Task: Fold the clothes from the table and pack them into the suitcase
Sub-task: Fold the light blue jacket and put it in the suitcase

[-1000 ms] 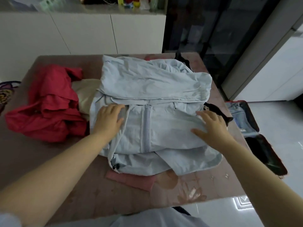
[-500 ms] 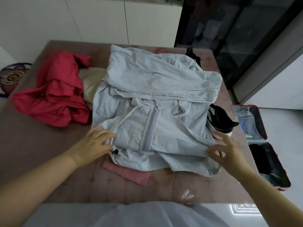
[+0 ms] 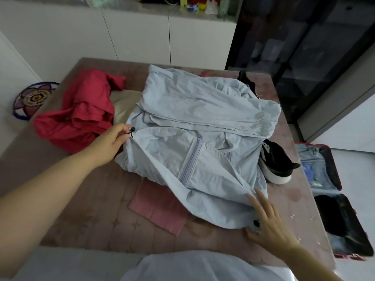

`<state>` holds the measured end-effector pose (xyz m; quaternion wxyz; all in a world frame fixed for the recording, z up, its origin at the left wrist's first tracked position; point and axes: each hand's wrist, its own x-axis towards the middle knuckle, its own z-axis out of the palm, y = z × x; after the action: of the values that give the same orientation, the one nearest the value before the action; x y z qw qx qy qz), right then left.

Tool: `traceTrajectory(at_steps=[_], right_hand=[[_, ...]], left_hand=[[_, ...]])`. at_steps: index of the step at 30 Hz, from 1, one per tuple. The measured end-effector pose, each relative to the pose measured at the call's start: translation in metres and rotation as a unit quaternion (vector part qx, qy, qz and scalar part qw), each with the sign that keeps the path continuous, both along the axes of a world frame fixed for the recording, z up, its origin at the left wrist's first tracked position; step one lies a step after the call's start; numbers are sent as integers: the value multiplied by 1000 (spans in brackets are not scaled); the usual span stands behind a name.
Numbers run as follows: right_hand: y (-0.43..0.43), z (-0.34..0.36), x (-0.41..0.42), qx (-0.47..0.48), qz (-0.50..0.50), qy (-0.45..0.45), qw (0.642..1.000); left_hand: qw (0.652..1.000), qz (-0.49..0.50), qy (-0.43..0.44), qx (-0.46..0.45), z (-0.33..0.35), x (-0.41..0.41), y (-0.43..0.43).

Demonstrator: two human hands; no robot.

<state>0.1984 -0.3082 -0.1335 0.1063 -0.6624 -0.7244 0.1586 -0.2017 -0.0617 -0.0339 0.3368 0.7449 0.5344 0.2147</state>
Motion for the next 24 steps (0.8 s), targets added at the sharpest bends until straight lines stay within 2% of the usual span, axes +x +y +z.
traceTrajectory(at_steps=[7,10,15,19,21,24], right_hand=[[13,21,13,-45,3,-60,997],[9,16,-2,-94,-44,-63,993],[7,3,-22,-13,-148,-91,985],[12,15,-17,9,-172,-99,980],[12,26,-11,0,-209,-60,976],[16,46,7,-11,-254,73,965]], left_hand=[[997,45,61,14,1,17,26],[995,71,71,-1,-11,26,37],[990,108,90,0,-24,43,43],[985,111,126,-39,-25,38,51],[983,114,124,-69,-24,32,56],[986,118,85,-85,-16,20,60]])
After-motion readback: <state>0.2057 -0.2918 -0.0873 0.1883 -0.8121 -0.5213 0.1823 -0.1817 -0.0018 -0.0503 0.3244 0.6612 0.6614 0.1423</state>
